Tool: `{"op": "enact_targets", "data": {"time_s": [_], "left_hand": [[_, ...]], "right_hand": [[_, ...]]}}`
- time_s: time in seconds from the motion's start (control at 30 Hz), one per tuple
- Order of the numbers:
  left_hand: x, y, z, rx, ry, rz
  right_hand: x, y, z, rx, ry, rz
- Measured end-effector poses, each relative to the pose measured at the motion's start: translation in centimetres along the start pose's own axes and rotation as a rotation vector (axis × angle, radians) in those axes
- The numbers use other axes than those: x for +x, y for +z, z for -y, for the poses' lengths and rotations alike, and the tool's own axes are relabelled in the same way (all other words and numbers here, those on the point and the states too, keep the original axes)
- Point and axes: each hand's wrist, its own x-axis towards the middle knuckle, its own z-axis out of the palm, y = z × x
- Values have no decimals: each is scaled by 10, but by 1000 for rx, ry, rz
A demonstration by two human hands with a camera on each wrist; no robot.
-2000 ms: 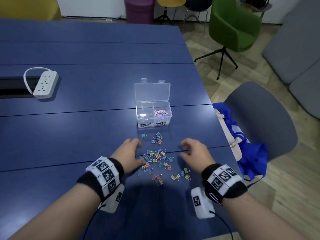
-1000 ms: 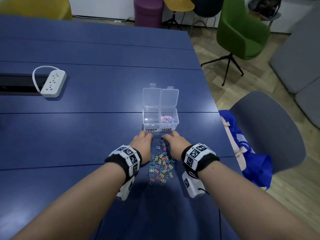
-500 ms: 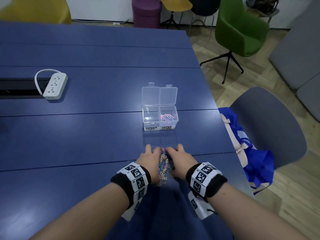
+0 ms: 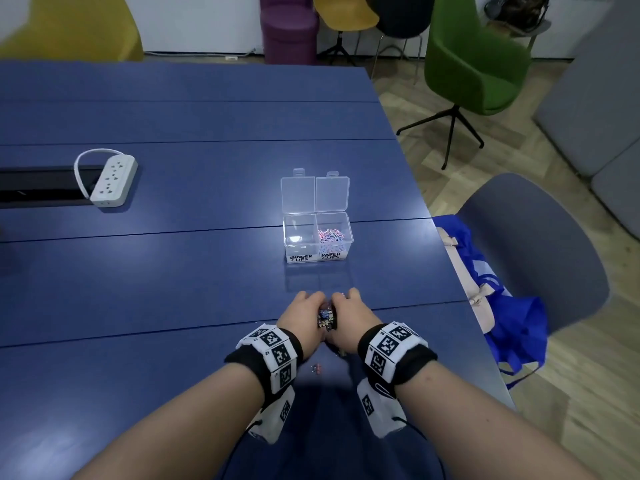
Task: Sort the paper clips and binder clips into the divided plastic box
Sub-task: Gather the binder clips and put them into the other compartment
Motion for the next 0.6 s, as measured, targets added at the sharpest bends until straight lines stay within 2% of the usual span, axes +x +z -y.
{"op": "enact_targets", "data": {"time_s": [0.2, 0.33, 0.47, 0.6], "left_hand": [[-2, -1, -1, -49, 18, -46], [-3, -1, 2, -89, -17, -81], [-5, -11, 3, -113, -52, -104], [-7, -24, 8, -111, -79, -68]], "right_hand": [[2, -2, 0, 111, -48, -26], [-1, -4, 2, 198, -99, -25], [-4, -6, -5, 313, -56, -12], [-5, -9, -15, 408, -3, 5]]}}
